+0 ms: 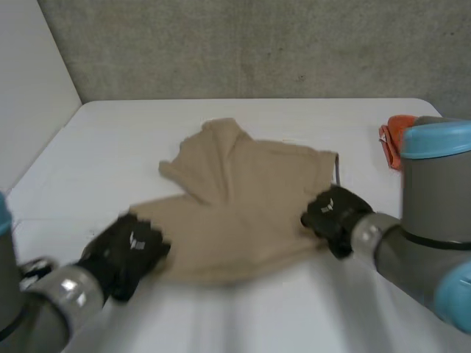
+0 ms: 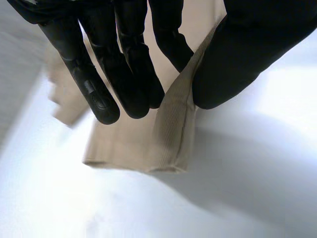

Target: Fold the laundry.

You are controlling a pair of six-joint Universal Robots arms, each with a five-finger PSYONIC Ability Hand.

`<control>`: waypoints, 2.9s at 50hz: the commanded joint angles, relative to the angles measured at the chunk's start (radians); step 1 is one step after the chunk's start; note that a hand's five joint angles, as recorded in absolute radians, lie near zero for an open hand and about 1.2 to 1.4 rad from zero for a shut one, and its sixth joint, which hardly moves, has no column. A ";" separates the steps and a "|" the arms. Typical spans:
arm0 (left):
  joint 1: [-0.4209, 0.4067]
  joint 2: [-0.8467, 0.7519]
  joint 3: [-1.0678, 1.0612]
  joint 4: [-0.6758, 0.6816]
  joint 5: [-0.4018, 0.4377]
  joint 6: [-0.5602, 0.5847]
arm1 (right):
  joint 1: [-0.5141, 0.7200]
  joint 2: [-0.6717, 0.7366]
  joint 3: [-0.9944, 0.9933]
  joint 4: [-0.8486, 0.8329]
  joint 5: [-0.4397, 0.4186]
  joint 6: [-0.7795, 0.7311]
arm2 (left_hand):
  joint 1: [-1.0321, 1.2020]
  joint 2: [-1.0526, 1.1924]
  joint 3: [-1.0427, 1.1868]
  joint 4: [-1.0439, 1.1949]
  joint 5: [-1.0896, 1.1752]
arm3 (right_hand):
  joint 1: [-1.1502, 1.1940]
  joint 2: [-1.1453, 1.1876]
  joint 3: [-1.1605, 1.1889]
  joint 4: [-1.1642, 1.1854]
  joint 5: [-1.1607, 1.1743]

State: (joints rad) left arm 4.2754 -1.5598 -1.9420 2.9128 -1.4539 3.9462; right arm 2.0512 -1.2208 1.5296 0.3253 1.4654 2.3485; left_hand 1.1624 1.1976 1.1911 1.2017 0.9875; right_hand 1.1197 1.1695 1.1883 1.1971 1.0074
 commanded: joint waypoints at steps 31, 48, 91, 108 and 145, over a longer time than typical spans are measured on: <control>-0.091 -1.063 1.261 0.575 0.017 0.025 | -0.036 0.553 -0.496 -0.732 0.237 -0.014 | -0.988 -1.023 -1.017 -1.027 -0.987 | -0.945 -0.995 -1.014 -1.023 -1.007; -0.137 -0.674 0.789 0.591 -0.114 -0.274 | -0.109 0.221 -0.214 -0.228 0.184 0.334 | -0.988 -1.023 -1.017 -1.027 -0.987 | -0.945 -0.995 -1.014 -1.023 -1.007; -0.054 -0.355 0.462 0.589 -0.117 -0.487 | 0.190 0.317 -0.066 -0.850 -0.332 -0.249 | -0.988 -1.023 -1.017 -1.027 -0.987 | 0.277 0.227 0.208 0.199 0.214; -0.068 -0.390 0.548 0.603 -0.108 -0.525 | 0.113 0.057 -0.051 -0.731 -0.088 0.515 | -0.988 -1.023 -1.017 -1.027 -0.987 | -0.945 -0.995 -1.014 -1.023 -1.007; -0.218 -0.806 0.890 0.115 -0.303 -0.614 | -0.036 0.520 -0.609 -0.066 -0.083 0.359 | -0.931 -0.966 -0.960 -0.971 -0.931 | -0.945 -0.995 -1.014 -1.023 -1.007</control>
State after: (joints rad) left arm 4.0259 -2.3662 -1.0794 3.0486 -1.7708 3.3283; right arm 2.0105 -0.7003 0.9438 0.2517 1.2889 2.7756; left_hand 0.1906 0.2060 0.2078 0.2033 0.0487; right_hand 0.1845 0.2037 0.2057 0.2046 0.0487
